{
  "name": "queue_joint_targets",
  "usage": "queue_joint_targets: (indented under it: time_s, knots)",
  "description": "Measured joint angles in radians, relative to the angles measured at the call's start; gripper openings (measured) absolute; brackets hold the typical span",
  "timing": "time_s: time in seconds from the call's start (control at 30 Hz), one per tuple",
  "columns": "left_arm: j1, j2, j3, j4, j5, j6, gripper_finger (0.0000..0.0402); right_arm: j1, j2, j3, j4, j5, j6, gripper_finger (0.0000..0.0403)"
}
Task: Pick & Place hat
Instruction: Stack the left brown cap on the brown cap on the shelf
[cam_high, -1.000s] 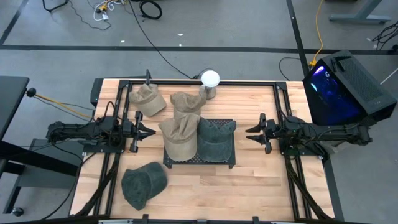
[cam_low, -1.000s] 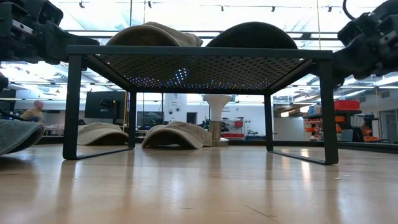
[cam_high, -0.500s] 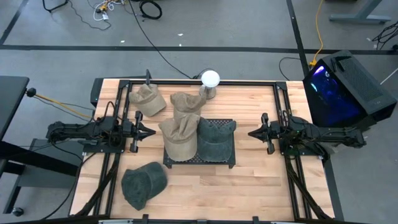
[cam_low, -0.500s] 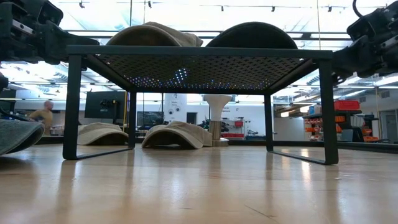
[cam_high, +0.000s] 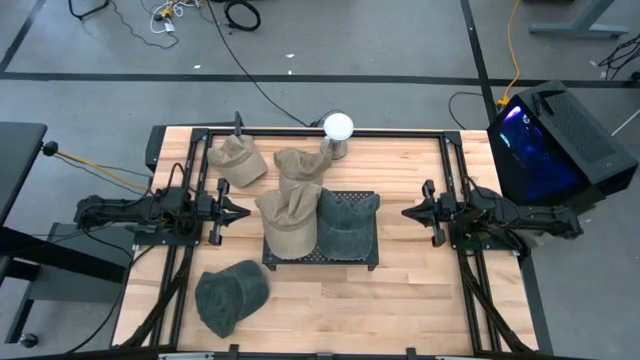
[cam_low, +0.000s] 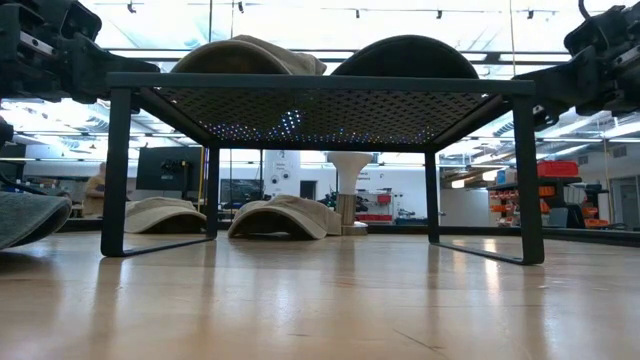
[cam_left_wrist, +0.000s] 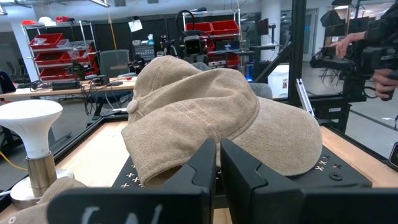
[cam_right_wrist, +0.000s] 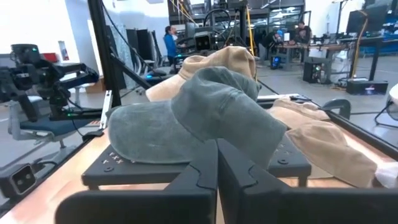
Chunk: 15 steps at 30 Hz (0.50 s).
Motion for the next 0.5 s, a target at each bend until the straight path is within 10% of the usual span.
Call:
queue_joint_targets:
  time_s: [0.5]
  knots:
    - [0.0, 0.0, 0.0, 0.0, 0.0, 0.0, 0.003, 0.019, 0.0, 0.0, -0.002, 0.035, -0.115, 0.0015]
